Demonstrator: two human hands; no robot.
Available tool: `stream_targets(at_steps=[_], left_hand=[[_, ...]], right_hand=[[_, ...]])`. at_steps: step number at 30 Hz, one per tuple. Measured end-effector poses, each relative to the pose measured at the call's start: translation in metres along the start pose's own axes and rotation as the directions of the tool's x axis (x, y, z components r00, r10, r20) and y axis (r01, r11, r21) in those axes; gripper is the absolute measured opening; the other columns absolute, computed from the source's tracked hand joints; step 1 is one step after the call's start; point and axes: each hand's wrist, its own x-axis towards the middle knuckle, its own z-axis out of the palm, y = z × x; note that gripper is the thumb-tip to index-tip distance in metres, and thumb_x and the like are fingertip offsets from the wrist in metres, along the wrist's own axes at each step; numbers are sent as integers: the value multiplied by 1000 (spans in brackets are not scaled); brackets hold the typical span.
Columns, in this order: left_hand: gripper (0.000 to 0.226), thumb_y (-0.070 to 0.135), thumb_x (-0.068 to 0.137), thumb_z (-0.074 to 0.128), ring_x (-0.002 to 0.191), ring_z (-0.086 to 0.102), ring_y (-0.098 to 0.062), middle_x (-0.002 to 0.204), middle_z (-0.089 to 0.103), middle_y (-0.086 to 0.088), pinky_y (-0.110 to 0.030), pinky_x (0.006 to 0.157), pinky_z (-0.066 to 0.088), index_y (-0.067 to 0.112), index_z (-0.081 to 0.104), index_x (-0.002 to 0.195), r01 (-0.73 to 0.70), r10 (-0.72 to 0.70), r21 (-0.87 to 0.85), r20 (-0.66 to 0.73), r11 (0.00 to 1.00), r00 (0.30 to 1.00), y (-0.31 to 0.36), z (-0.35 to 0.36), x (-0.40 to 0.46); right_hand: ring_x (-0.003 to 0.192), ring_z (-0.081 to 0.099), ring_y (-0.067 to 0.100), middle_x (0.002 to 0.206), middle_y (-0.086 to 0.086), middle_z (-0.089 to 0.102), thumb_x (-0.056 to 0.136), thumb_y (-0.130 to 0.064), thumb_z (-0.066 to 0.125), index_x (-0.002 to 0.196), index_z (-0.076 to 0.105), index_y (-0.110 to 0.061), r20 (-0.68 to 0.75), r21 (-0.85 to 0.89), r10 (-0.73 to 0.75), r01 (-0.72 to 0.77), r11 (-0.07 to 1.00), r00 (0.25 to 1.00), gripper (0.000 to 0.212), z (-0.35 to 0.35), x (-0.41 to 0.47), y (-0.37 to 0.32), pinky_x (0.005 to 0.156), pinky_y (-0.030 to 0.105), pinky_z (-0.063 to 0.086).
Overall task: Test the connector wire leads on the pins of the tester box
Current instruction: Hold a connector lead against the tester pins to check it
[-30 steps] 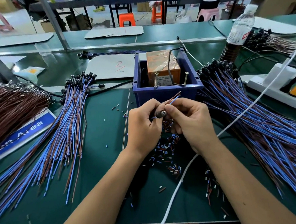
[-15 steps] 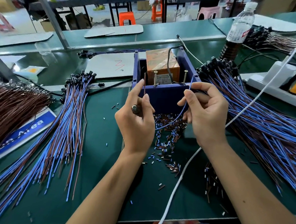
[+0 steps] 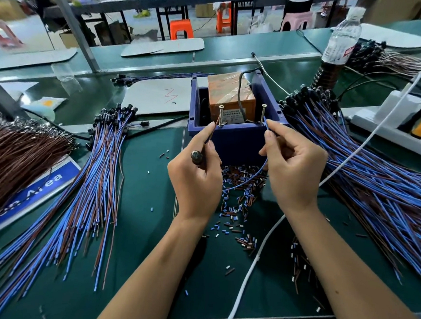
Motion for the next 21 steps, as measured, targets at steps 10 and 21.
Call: stream_targets(at_steps=[10,21], left_hand=[[31,17,100,53,47,53,-15,67,61,23,-36,49,49,26,76,119,26,-25,36,-36,999,999,-1,-1,-1],[28,14,103,53,59,59,-23,77,68,2,-39,56,48,21,74,121,-2,-8,-107,-93,994,996,6,2,2]], right_hand=[[61,68,6,71,-3,72,103,-14,62,118,77,-6,-10,-50,-70,69,996,998,23,-3,-1,1,59,23,54],[56,66,13,70,-9,70,102,-15,63,115,76,-11,-25,17,2,-1,1000,1000,18,-7,-3,-2,54,30,53]])
